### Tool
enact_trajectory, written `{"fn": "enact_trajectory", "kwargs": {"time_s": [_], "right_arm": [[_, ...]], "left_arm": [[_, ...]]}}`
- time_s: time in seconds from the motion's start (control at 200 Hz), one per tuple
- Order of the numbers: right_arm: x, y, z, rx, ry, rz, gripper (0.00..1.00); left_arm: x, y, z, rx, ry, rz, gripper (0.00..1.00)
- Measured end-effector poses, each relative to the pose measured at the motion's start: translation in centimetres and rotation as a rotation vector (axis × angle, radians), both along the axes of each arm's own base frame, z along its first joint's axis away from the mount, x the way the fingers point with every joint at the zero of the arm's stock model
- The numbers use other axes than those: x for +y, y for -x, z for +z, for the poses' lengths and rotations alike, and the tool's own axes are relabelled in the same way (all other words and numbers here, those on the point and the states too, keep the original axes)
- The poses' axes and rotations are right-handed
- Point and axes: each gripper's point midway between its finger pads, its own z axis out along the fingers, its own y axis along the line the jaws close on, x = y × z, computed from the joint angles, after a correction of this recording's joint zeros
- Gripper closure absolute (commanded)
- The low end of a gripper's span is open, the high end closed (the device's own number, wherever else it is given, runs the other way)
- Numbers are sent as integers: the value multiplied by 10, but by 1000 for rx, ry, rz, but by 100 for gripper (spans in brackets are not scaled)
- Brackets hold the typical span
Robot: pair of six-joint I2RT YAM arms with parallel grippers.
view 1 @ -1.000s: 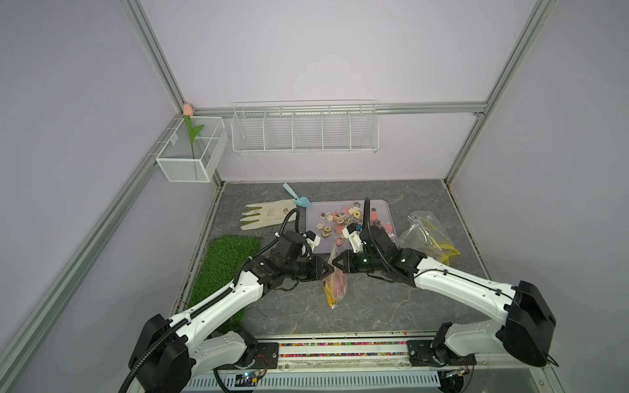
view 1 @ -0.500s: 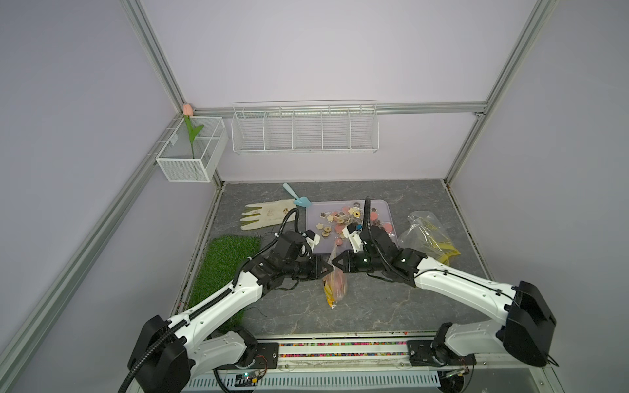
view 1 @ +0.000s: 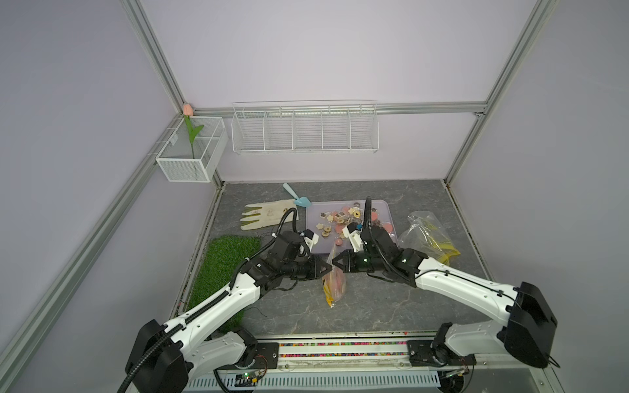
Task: Pour cookies out of the ziploc bag
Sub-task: Open the ziploc bag at the center of the board.
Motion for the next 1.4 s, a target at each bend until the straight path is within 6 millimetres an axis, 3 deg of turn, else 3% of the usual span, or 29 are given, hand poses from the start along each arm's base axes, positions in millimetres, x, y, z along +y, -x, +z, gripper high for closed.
{"fn": "enact_trajectory", "kwargs": {"time_s": [0.2, 0.28, 0.47, 0.73, 0.805, 1.155, 1.4], "right_arm": [[0, 0, 0, 1, 0, 1, 93], [0, 0, 0, 0, -1, 1, 93], [0, 0, 0, 0, 0, 1, 93], [0, 0, 0, 0, 0, 1, 93], [0, 0, 0, 0, 0, 1, 93], [-3, 2, -5, 11, 23, -3, 93], [-16, -1, -7, -5, 73, -57, 94]], "left_arm": [[1, -1, 0, 1, 1, 2, 98], [1, -1, 0, 1, 2, 2, 91], [1, -4, 1, -2, 4, 10, 87], [0, -5, 2, -9, 10, 10, 92], [0, -5, 2, -11, 10, 8, 100], [4, -6, -9, 15, -41, 21, 100], [15, -8, -8, 8, -106, 59, 100]]}}
